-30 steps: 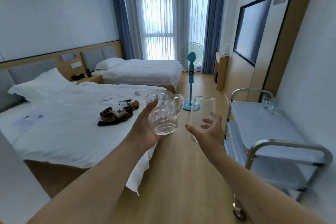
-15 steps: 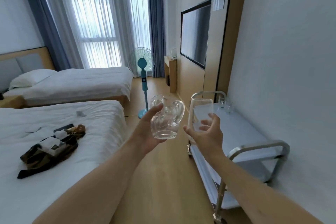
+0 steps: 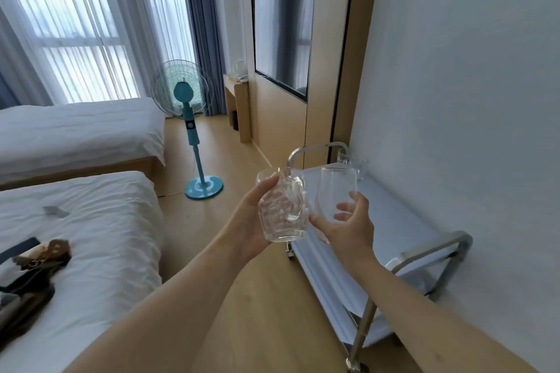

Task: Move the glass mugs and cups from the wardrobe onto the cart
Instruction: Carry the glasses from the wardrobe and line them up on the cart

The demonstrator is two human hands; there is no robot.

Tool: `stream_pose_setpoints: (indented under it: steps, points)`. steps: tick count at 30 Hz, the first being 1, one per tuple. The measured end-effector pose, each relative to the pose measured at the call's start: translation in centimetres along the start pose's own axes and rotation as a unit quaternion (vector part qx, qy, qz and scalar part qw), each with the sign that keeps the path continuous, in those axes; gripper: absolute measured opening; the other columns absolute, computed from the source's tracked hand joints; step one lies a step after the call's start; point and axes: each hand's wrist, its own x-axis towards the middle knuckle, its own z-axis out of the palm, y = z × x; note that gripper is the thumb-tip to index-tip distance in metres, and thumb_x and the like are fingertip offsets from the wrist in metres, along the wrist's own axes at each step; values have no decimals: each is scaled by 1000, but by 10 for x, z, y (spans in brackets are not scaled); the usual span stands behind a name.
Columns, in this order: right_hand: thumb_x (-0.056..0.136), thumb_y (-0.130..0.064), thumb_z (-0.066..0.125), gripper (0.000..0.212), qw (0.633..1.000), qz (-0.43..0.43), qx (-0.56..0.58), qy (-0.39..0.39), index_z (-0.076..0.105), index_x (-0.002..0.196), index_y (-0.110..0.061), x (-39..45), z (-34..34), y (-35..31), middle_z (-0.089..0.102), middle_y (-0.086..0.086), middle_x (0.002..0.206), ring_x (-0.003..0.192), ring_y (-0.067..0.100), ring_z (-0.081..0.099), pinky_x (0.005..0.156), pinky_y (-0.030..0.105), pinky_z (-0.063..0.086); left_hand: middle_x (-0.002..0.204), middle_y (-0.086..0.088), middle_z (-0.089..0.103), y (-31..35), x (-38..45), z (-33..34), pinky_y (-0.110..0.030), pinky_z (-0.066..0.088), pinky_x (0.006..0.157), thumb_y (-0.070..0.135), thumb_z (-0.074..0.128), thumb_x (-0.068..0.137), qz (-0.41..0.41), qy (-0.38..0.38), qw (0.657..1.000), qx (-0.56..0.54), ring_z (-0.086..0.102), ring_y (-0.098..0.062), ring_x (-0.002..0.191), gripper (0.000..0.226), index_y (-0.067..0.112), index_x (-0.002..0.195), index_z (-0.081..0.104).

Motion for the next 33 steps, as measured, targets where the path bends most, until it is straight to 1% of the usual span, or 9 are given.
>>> stream_pose_setpoints:
  steps: [3, 7, 9, 15, 19, 21, 24, 28, 33]
  points:
    - [65, -44, 93, 98, 1000, 7, 2, 3, 36, 142, -26, 34, 15, 12, 54, -7, 114, 100, 10, 58, 87, 44, 58, 119, -16, 68, 11, 36, -10, -49, 53, 99, 44, 81, 82, -4, 3, 1000, 24, 67, -33, 110, 49, 9, 116, 76]
    - [65, -46, 92, 96, 1000, -1, 11, 6, 35, 141, -28, 89, 35, 30, 54, -9, 115, 100, 8, 58, 81, 26, 50, 122, -19, 65, 26, 92, -24, -49, 54, 98, 44, 80, 82, 6, 21, 999, 36, 65, -35, 111, 51, 7, 118, 75]
    - [64, -47, 93, 97, 1000, 7, 21, 7, 35, 141, -28, 119, 43, 38, 54, -10, 114, 100, 5, 58, 79, 22, 47, 121, -20, 66, 34, 122, -26, -48, 56, 93, 45, 78, 83, -2, 33, 999, 34, 66, -36, 109, 50, 6, 115, 76]
    - [65, -45, 93, 97, 999, 36, 33, 15, 36, 141, -27, 205, 57, 68, 54, -12, 113, 99, 5, 57, 86, 34, 54, 115, -17, 71, 54, 210, -34, -46, 57, 86, 59, 75, 83, -22, 84, 995, 49, 71, -36, 101, 69, 6, 126, 68]
    - [65, -45, 92, 96, 998, 54, 27, 12, 36, 141, -26, 247, 63, 93, 55, -9, 113, 98, 5, 58, 84, 32, 53, 126, -21, 68, 54, 256, -39, -52, 53, 100, 50, 83, 76, -41, 109, 986, 118, 68, -38, 111, 73, 6, 131, 64]
    - [66, -43, 92, 96, 997, 65, 25, 14, 36, 142, -25, 263, 64, 104, 56, -7, 114, 97, 5, 58, 86, 35, 54, 130, -22, 65, 52, 276, -41, -56, 52, 102, 46, 88, 70, -41, 146, 974, 168, 67, -41, 114, 78, 8, 133, 62]
    - [67, -40, 92, 96, 996, 81, 25, 21, 36, 143, -24, 287, 61, 120, 56, -5, 115, 98, 8, 58, 86, 37, 54, 126, -21, 67, 52, 309, -47, -58, 55, 95, 37, 96, 62, -14, 188, 950, 249, 70, -39, 107, 79, 13, 126, 58]
    - [68, -39, 93, 96, 993, 105, 25, 50, 36, 144, -23, 316, 55, 140, 56, -4, 116, 100, 12, 59, 87, 39, 55, 119, -9, 67, 53, 358, -55, -47, 58, 93, 33, 101, 47, -7, 185, 919, 348, 71, -27, 103, 94, 25, 126, 51]
    - [67, -39, 93, 97, 985, 141, 15, 96, 36, 144, -23, 345, 54, 169, 55, -3, 117, 101, 14, 59, 87, 39, 55, 120, 1, 59, 38, 427, -70, -43, 56, 96, 34, 98, 49, 12, 157, 869, 469, 62, -19, 107, 98, 32, 130, 44]
